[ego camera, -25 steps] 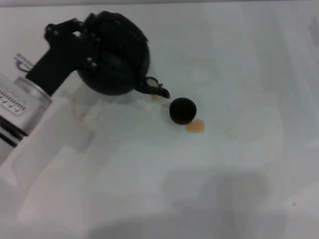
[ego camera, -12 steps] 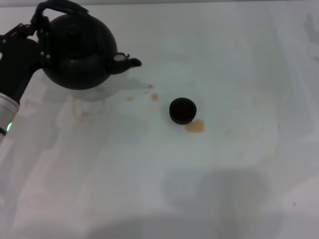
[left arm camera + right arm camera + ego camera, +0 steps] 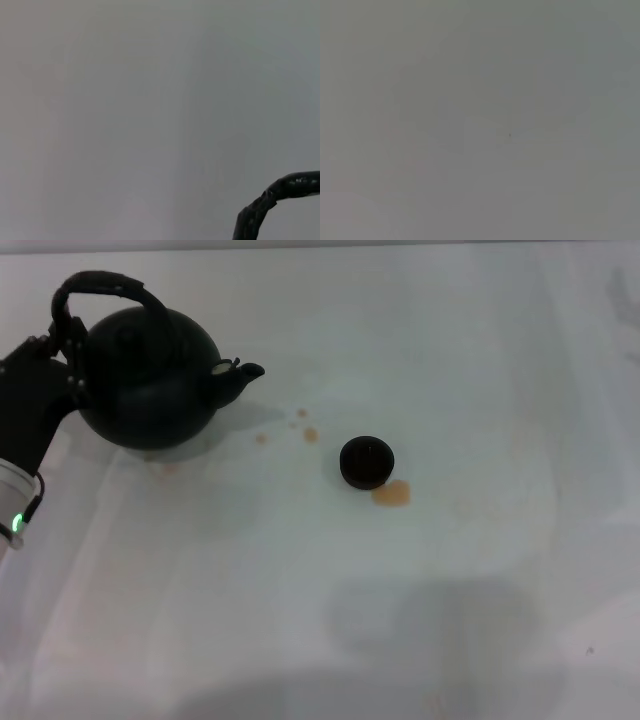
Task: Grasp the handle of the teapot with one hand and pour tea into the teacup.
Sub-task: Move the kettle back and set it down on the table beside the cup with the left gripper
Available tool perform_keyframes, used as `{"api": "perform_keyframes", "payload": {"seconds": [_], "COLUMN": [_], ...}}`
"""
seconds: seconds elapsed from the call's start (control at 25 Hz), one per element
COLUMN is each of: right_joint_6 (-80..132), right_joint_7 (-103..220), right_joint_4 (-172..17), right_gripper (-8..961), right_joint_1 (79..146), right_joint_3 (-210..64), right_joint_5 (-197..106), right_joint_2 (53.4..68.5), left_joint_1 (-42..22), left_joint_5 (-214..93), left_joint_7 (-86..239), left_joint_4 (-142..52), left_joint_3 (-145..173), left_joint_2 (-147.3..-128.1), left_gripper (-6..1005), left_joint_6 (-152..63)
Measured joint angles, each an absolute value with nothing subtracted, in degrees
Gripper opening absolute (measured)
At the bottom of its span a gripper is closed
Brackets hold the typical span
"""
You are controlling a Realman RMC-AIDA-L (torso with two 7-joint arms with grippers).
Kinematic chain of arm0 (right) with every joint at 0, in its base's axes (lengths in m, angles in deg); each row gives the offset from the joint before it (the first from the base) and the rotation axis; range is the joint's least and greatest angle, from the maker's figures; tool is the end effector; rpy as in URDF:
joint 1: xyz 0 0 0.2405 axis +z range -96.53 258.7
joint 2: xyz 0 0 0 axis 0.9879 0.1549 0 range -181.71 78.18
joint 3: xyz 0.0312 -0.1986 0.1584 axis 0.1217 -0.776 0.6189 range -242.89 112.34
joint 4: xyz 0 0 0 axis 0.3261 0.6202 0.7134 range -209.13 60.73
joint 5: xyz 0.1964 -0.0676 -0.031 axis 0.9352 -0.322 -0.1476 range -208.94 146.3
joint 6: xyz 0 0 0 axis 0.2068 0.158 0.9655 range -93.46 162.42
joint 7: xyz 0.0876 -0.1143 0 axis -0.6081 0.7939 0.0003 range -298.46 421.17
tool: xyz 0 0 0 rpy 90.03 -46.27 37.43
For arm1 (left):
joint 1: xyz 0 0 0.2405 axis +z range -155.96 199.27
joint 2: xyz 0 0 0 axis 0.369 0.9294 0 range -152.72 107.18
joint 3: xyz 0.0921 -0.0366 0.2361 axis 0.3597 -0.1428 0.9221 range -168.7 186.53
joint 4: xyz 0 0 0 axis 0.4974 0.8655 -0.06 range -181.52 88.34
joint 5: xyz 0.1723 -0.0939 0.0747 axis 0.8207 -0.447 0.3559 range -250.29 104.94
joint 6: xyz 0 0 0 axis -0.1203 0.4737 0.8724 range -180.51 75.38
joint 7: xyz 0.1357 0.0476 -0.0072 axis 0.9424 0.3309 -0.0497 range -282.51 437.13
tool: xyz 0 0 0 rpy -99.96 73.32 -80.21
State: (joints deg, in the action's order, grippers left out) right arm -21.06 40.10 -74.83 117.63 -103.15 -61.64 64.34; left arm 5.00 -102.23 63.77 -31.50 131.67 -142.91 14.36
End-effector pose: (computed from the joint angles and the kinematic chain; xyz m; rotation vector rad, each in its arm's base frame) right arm 0.3437 0.3945 0.0419 -1.3847 0.7611 0.7082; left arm -0.3262 0.2931 -0.0391 -1.6952 -0.6078 -0.7742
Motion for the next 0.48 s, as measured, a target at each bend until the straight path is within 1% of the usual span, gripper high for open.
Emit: {"api": "perform_keyframes", "payload": {"seconds": [0.12, 0.48], "right_joint_6": [-21.06, -21.04], "right_joint_7": [40.06, 40.01], "right_joint_4": [-74.73, -74.35], "right_gripper": [829, 829], "right_joint_1": [117.99, 118.90], "right_joint_3": [-103.15, -103.15], "right_joint_5": [-61.64, -61.64], "right_joint_2": [64.38, 64.43], "left_joint_1": [5.02, 4.62], "left_joint_5": [-107.09, -107.91], "left_joint_7": [62.78, 62.74], "left_joint_4": [-31.31, -31.30], "left_joint_3": [135.55, 136.92], "left_joint_2": [-142.82, -142.76], "left_gripper": [103, 105], "left_joint_6": [13.81, 11.24]}}
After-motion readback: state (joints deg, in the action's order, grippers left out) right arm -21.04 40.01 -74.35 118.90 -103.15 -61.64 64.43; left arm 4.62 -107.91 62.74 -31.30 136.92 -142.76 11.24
